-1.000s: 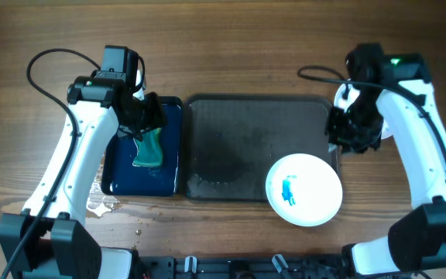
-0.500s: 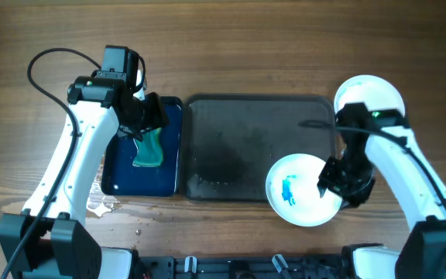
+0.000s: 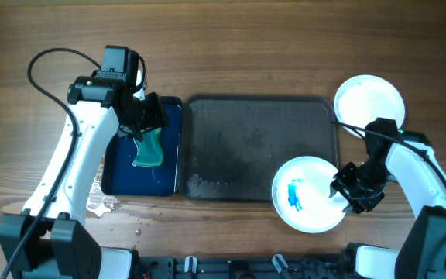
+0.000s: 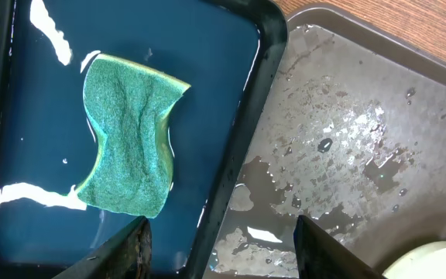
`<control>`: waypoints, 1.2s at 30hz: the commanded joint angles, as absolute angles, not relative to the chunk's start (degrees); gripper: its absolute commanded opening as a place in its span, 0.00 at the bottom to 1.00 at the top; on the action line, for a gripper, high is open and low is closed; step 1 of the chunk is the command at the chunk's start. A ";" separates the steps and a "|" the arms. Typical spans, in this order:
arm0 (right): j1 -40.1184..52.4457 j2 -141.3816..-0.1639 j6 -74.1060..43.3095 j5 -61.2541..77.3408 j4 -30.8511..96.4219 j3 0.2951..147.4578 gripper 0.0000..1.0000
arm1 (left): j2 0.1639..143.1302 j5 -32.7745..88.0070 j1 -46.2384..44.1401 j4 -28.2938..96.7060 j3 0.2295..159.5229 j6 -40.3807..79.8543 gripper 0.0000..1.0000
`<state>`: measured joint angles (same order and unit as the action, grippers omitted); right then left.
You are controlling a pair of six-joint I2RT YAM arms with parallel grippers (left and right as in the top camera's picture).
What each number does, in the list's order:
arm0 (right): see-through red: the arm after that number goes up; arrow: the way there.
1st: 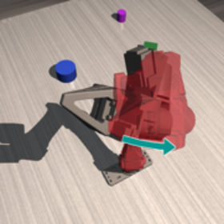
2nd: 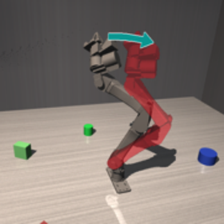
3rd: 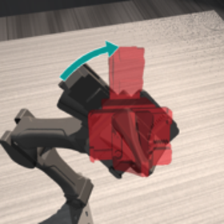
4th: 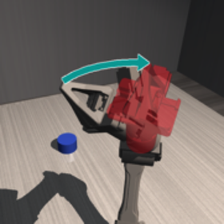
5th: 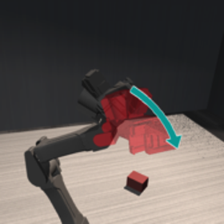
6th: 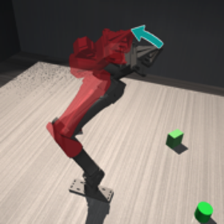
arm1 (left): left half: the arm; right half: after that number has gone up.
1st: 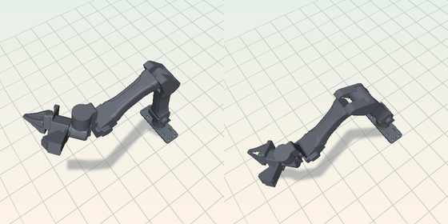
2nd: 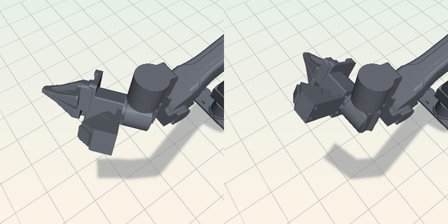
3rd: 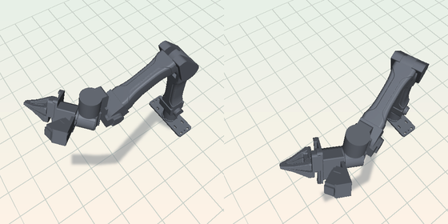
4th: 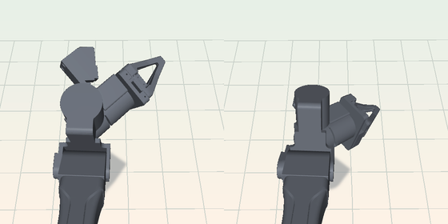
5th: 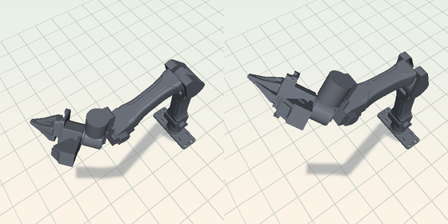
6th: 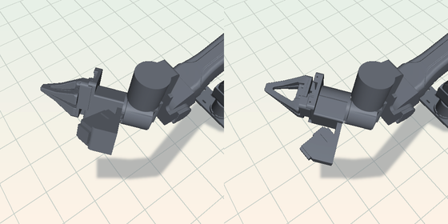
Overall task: Clean dirty plates on tray and stack at the side
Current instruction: 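Move the right gripper to the rim of the last blue-smeared plate, then drag the last blue-smeared plate onto the middle tray with the right gripper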
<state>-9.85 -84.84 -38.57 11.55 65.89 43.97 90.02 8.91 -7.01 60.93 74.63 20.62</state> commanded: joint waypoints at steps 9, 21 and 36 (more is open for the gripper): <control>-10.17 -85.27 -32.53 13.63 67.11 47.92 0.52 | 89.23 9.43 -6.74 60.97 75.22 19.73 0.57; -10.17 -85.34 -37.15 9.26 77.21 53.87 0.58 | 89.23 9.61 -6.74 61.12 75.22 19.70 0.57; -10.15 -92.60 -38.87 12.10 62.11 43.16 0.41 | 89.23 9.61 -6.74 61.14 75.22 19.70 0.57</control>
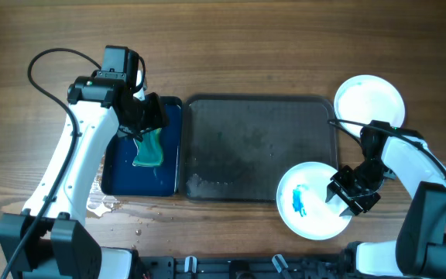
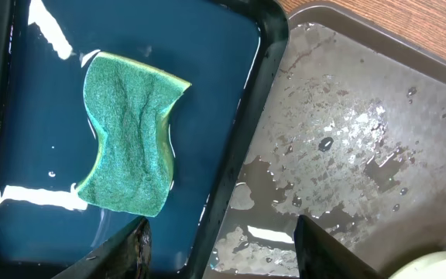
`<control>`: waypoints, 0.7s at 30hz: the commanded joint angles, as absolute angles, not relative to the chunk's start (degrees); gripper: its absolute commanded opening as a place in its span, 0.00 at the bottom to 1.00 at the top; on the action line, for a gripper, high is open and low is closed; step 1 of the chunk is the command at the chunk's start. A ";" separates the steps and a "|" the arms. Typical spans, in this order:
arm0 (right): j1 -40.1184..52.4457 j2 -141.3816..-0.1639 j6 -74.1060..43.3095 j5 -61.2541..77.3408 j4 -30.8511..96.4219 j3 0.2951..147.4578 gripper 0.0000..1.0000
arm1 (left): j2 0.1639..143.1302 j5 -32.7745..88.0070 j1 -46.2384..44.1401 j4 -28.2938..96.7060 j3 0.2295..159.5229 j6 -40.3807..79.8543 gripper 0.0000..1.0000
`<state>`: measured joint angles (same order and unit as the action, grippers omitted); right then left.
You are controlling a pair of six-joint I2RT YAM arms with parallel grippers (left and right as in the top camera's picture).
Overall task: Clean dirty plates on tray and stack at the side
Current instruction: 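Drag the last blue-smeared plate onto the middle tray with the right gripper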
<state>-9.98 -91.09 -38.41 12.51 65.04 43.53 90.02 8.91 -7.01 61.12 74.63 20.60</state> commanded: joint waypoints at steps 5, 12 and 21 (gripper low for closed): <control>-10.15 -92.58 -30.13 13.41 62.37 45.12 0.54 | 89.23 9.61 -6.74 61.14 75.22 19.73 0.58; -9.65 -92.58 -22.92 16.60 67.64 58.85 0.51 | 89.23 9.58 -6.74 61.14 75.22 19.70 0.58; -12.21 -92.29 -22.63 9.82 76.55 62.76 0.41 | 89.23 9.58 -6.74 61.56 75.22 19.68 0.59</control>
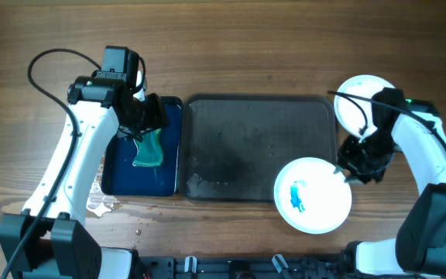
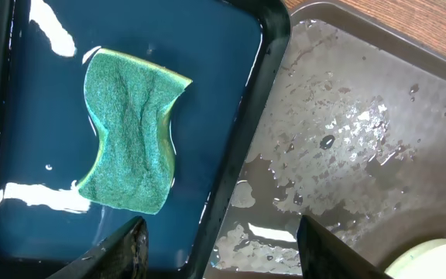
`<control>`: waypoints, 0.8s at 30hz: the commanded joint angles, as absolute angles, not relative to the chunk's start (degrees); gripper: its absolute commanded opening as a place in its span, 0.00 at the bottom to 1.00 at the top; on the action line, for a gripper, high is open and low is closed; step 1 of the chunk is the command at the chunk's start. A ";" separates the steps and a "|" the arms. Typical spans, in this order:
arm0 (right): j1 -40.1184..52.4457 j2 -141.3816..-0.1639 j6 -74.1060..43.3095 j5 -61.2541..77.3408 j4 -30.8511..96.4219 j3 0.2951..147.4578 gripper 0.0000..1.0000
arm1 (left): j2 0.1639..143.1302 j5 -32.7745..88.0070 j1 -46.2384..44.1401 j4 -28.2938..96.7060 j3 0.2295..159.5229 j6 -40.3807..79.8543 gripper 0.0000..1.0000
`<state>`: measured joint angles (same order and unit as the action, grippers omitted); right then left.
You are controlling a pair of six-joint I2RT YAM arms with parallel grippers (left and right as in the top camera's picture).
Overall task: Clean dirty plates on tray and stack at the side
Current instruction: 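Drag the last blue-smeared plate onto the middle tray with the right gripper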
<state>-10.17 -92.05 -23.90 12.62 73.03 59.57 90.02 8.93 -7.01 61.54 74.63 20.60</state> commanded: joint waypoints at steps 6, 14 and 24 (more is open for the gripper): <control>-12.78 -91.48 -29.04 10.20 83.07 61.60 0.62 | 89.25 9.58 -6.74 61.58 75.22 19.66 0.59; -12.78 -91.50 -34.79 12.29 74.26 49.30 0.71 | 89.23 9.58 -6.74 61.58 75.22 19.22 0.59; -12.71 -91.50 -32.56 14.24 64.40 45.52 0.47 | 89.23 9.61 -6.74 61.71 75.22 19.25 0.59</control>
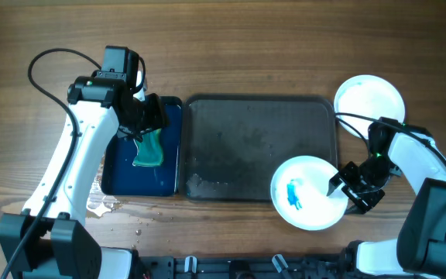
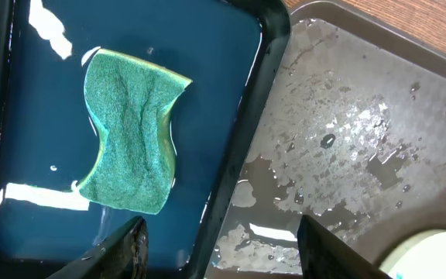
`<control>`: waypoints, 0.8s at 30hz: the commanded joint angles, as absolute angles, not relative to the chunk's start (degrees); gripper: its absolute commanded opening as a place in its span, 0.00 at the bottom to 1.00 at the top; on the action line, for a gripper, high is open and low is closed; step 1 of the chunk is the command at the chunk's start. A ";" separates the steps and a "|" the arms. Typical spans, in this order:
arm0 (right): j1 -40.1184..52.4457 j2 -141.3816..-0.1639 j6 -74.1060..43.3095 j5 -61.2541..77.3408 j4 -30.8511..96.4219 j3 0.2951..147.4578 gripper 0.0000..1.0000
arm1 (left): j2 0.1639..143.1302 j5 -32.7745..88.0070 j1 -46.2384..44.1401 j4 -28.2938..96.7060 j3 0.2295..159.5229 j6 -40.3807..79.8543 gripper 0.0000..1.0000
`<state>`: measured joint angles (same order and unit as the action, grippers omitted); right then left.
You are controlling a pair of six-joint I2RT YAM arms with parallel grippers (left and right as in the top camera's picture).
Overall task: Clean dirty plates on tray and stack at the side
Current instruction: 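Drag the last blue-smeared plate onto the middle tray with the right gripper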
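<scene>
A white dirty plate [image 1: 308,203] with a blue smear lies over the front right corner of the grey tray [image 1: 238,116]. My right gripper [image 1: 344,188] is at the plate's right rim and looks shut on it. A clean white plate [image 1: 368,98] sits at the back right. My left gripper [image 2: 223,252] hangs open and empty over the rim between the blue basin [image 2: 207,62] and the grey tray [image 2: 347,116]. A green sponge [image 2: 130,132] lies in the basin's water. The dirty plate's edge [image 2: 436,256] shows at the lower right of the left wrist view.
The grey tray's floor is wet, with puddles [image 2: 262,194]. Spilled water [image 1: 103,205] lies on the wooden table by the blue basin's [image 1: 118,174] front left corner. The right arm's cable [image 1: 355,120] runs across the clean plate's front edge.
My right gripper has moved from the plate's back right rim, near the clean plate, to its right side. The dirty plate has shifted a little left and further onto the tray. The left arm has not moved.
At first the dirty plate lay over the tray's front right corner with my right gripper at its right rim. Then the plate sat nearer the table's front. Then the gripper was further back. Now both are about where they began. The left gripper stayed open.
</scene>
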<state>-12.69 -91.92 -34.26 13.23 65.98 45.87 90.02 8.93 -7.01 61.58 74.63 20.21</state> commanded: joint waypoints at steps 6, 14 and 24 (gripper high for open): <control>-12.71 -91.50 -26.61 17.65 59.96 45.54 0.24 | 89.23 9.61 -6.74 61.78 75.22 19.25 0.59; -12.60 -91.48 -20.91 21.21 57.74 46.65 0.04 | 89.23 9.58 -6.74 61.78 75.22 19.25 0.54; 3.77 -91.83 -20.95 18.04 49.28 55.88 0.04 | 91.35 6.98 -6.74 60.90 72.75 18.24 0.43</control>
